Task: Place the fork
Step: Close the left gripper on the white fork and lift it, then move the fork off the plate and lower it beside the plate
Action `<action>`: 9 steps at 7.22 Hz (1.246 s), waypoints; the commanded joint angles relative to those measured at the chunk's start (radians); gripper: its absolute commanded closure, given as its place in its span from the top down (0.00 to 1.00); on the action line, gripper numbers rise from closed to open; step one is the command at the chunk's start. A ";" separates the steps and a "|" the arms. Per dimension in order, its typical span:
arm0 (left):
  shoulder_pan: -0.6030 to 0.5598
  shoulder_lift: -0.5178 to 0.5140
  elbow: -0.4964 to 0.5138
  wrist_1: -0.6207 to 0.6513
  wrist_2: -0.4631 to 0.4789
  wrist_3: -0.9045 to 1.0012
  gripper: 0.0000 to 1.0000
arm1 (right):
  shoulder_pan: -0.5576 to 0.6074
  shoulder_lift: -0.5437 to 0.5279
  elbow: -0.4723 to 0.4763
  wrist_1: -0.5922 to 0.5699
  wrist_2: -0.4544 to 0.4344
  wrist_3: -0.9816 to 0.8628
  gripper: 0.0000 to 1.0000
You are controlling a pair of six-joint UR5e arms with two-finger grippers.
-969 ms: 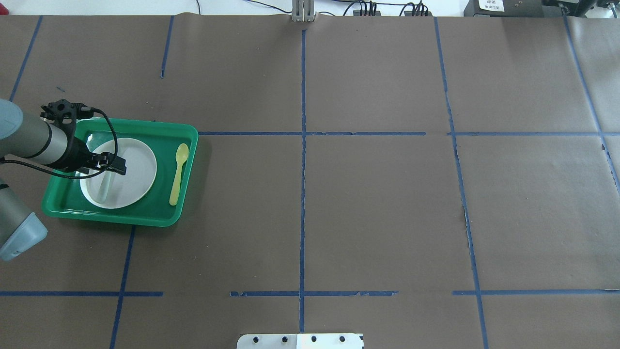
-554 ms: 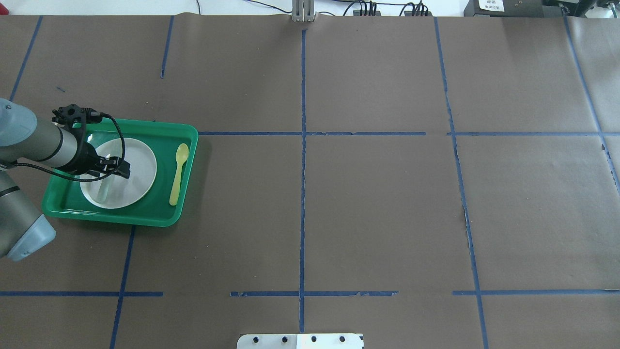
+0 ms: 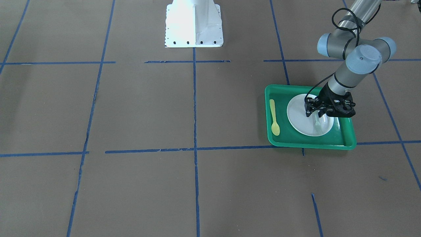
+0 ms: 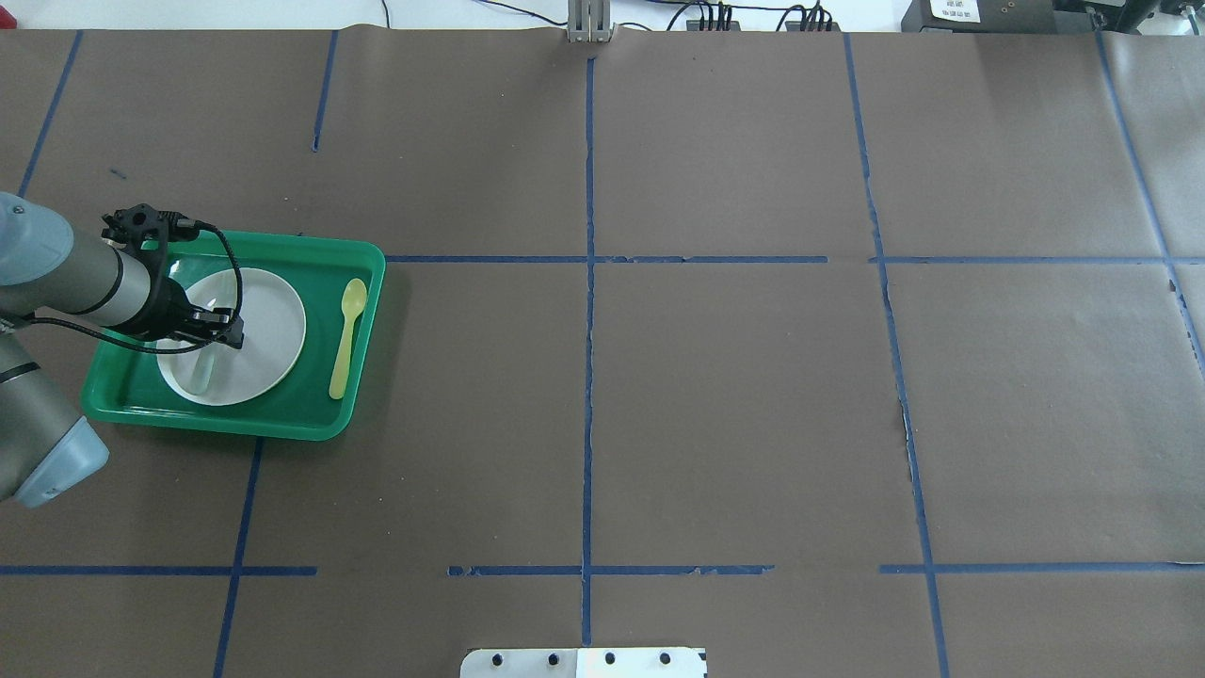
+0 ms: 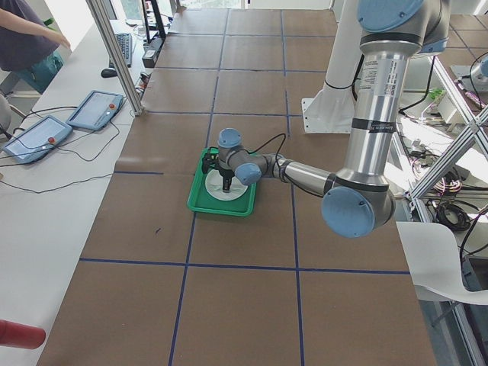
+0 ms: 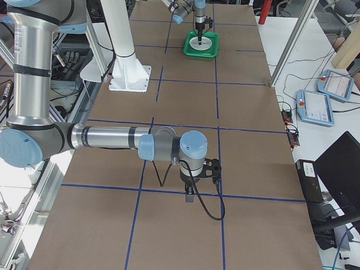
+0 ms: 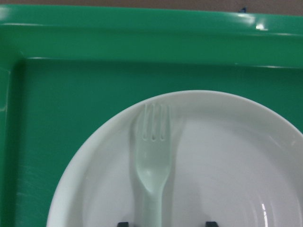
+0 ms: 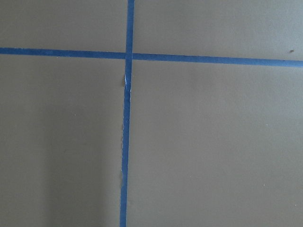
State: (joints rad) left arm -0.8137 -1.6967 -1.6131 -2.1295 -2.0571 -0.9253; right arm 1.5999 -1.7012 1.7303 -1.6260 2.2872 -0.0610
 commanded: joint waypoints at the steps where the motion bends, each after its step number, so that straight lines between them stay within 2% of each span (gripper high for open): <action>1: -0.004 0.002 -0.008 0.000 0.000 -0.003 0.00 | 0.000 0.000 0.000 0.000 0.000 0.000 1.00; 3: -0.005 0.006 -0.025 0.000 -0.006 -0.007 0.00 | 0.000 0.000 -0.001 0.000 0.000 0.000 1.00; 5: -0.015 0.072 -0.131 0.005 -0.012 0.000 0.00 | 0.000 0.000 -0.001 0.000 0.000 0.000 1.00; 9: -0.097 0.113 -0.090 -0.001 -0.006 0.153 0.00 | 0.000 0.000 -0.001 0.000 0.000 0.000 1.00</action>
State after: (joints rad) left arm -0.8772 -1.6001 -1.7203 -2.1287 -2.0644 -0.8247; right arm 1.5999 -1.7012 1.7295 -1.6260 2.2872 -0.0608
